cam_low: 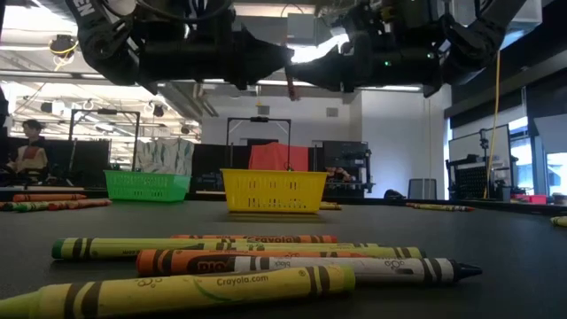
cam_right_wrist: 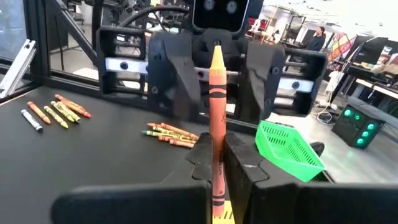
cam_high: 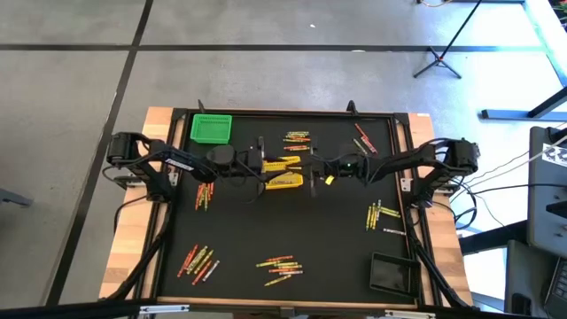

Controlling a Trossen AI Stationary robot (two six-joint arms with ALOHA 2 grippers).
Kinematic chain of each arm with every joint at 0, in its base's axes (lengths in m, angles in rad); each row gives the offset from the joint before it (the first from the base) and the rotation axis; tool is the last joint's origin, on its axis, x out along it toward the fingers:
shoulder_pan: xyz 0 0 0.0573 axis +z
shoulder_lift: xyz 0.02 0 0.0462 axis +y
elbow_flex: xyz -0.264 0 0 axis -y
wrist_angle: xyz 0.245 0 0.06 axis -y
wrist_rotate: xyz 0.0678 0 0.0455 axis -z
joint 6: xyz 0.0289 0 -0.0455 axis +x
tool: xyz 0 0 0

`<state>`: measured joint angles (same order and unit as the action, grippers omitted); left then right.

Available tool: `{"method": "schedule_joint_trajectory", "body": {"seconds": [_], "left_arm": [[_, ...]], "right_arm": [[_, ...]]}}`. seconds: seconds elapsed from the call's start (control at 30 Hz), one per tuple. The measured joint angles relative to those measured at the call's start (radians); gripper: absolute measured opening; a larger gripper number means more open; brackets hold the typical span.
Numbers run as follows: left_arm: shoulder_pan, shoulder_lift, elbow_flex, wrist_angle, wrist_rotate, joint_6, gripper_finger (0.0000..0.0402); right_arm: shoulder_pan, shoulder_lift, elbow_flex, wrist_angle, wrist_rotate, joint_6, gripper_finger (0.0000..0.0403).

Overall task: Sort crayons
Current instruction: Put the orange crayon into the green bin

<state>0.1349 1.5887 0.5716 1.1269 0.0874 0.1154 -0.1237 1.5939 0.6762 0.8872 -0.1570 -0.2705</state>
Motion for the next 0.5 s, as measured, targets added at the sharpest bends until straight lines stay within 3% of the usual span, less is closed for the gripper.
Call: {"method": "schedule_joint_trajectory", "body": {"seconds": [0.2, 0.5], "left_arm": [[-0.015, 0.000, 0.000, 0.000, 0.025, 0.047, 0.0108], [-0.016, 0.000, 0.000, 0.007, 0.023, 0.056, 0.0024]], "right_arm": [[0.000, -0.001, 0.000, -0.001, 0.006, 0.001, 0.0017], [0.002, -0.001, 0.000, -0.003, -0.003, 0.026, 0.0017]]}}
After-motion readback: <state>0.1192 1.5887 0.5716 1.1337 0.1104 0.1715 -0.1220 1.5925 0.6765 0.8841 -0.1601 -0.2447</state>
